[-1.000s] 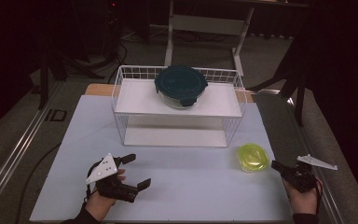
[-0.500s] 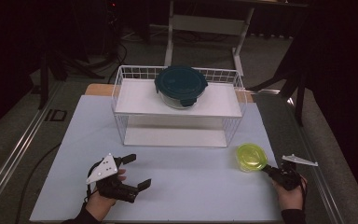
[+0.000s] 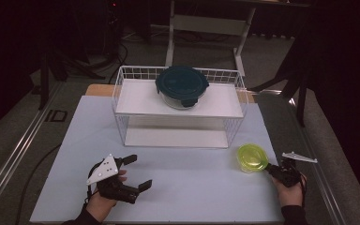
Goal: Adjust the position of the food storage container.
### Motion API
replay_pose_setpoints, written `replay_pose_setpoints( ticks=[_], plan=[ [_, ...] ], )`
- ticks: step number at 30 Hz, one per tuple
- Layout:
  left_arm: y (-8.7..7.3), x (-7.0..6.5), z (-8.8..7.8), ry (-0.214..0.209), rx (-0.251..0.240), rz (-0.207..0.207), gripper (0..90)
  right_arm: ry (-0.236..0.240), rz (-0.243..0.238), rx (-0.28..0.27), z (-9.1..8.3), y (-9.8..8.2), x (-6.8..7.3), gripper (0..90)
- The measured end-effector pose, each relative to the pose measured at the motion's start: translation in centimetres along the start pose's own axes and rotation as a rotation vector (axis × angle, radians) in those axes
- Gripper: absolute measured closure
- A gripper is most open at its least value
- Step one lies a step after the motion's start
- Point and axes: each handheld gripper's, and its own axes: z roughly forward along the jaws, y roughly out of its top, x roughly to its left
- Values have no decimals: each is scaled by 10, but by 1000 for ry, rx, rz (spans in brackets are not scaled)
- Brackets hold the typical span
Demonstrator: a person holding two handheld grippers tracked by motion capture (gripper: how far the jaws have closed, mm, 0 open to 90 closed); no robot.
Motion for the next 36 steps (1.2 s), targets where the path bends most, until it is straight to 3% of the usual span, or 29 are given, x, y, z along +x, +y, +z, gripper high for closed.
replay_pose_setpoints(
  ticks=[8, 19, 32, 36],
  plan=[
    [0, -1, 0, -3, -1, -5, 0, 47, -20, 17, 4, -1, 12, 898],
    [-1, 0, 0, -5, 4, 3, 0, 28, -21, 29, 12, 6, 9, 898],
    [1, -2, -1, -13, -12, 19, 0, 127, -28, 33, 18, 5, 24, 898],
    [1, -3, -1, -14, -16, 20, 0, 159, -58, 42, 22, 4, 27, 898]
  ],
)
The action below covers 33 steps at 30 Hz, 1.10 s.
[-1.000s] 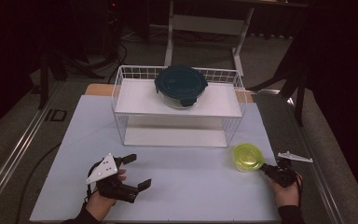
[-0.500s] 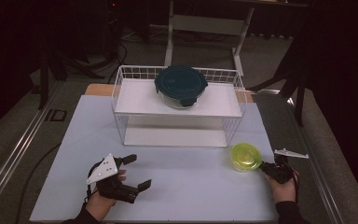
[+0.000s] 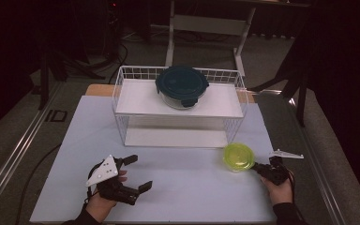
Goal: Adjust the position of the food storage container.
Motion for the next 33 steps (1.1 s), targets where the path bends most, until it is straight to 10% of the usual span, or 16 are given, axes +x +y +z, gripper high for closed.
replay_pose_setpoints(
  ticks=[9, 33],
  plan=[
    [0, 0, 0, 0, -1, 4, 0, -22, -7, 1, 6, 13, -1, 898],
    [0, -2, 0, -7, 2, 4, 0, 153, -89, 82, 54, 23, 57, 898]
  ],
)
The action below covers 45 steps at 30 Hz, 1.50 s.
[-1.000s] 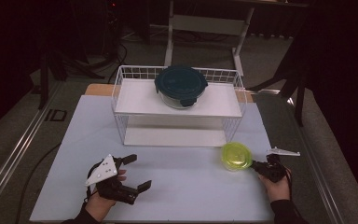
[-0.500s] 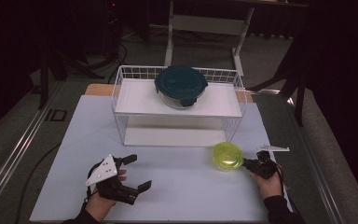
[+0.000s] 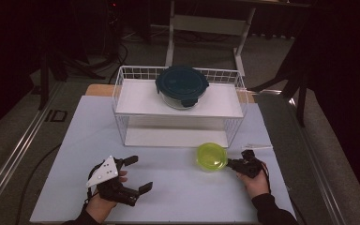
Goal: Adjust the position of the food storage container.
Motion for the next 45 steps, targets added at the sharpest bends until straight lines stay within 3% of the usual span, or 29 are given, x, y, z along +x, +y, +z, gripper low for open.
replay_pose_setpoints(
  ticks=[29, 45],
  plan=[
    [0, -1, -1, -2, 3, 3, 0, 136, -93, 78, 60, 19, 63, 898],
    [-1, -1, -1, -3, 4, 1, 0, 163, -109, 94, 80, 26, 81, 898]
  ],
)
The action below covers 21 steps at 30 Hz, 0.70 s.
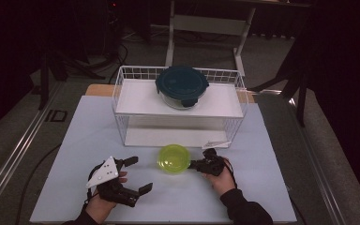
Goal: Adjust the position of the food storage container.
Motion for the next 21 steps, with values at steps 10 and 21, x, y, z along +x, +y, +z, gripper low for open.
replay_pose_setpoints(
  ticks=[10, 21],
  plan=[
    [1, 0, -1, 9, -1, 3, 0, -55, -13, 1, -5, 1, -1, 894],
    [4, 3, 2, 9, 39, 16, 0, -99, -62, -58, -51, -1, 10, 702]
  ],
)
